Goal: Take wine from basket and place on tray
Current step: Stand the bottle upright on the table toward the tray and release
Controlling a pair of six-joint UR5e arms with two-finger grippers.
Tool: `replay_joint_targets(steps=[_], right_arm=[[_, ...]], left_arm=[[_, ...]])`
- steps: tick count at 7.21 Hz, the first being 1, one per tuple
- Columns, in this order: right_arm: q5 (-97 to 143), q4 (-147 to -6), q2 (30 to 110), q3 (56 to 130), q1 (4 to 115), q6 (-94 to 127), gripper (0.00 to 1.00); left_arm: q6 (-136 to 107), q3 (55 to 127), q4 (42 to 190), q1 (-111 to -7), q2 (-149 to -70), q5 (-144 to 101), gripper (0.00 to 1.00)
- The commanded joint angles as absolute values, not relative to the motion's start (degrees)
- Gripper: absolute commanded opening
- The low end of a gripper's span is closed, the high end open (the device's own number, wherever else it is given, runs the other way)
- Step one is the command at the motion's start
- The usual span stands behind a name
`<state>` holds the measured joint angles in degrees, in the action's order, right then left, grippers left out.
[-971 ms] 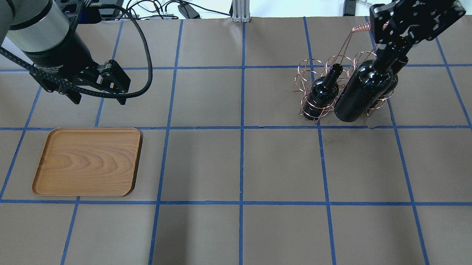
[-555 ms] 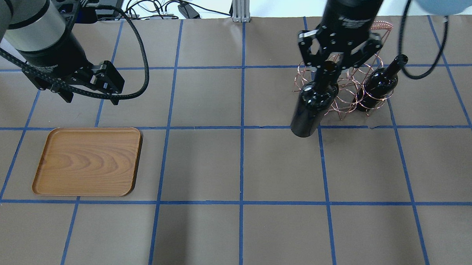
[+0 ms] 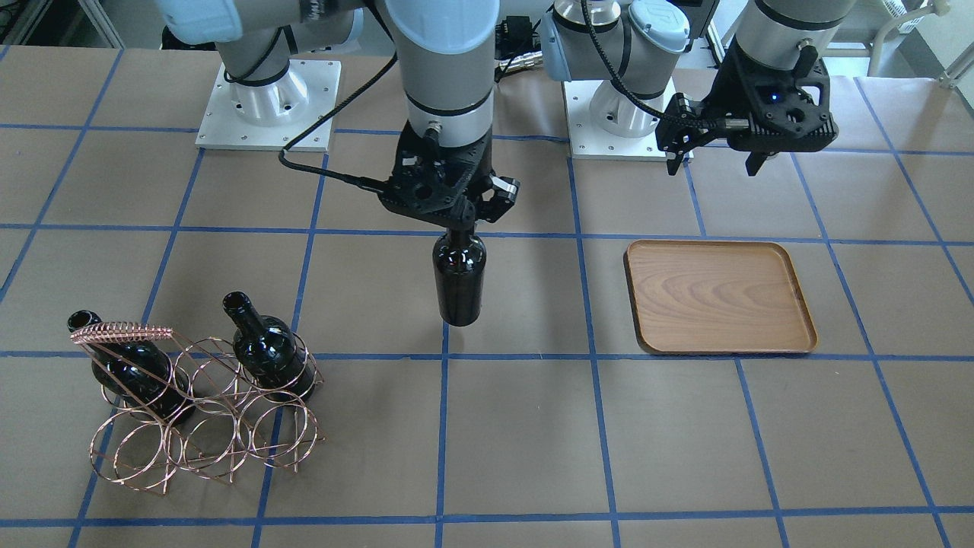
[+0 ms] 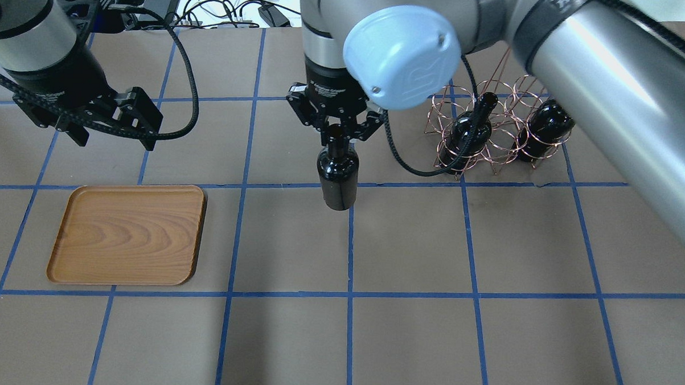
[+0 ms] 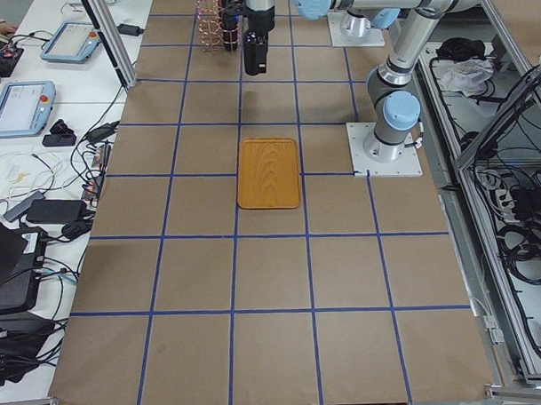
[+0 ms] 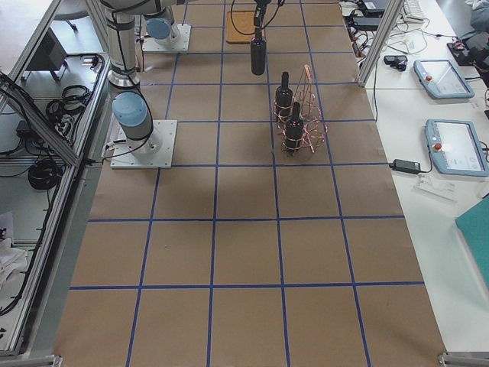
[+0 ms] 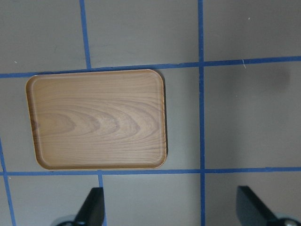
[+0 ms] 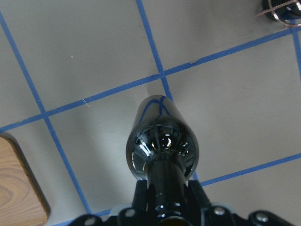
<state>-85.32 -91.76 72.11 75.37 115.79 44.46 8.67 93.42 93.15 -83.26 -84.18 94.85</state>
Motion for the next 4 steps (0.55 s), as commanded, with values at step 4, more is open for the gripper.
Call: replay_joint_targets(steps=[4], right_arm=[[-83.23, -94.66, 67.41, 74.71, 122.17, 52.21, 0.34]], left_arm=[[10.28, 93.43, 92.72, -81.12, -84.11, 94.92, 1.0]])
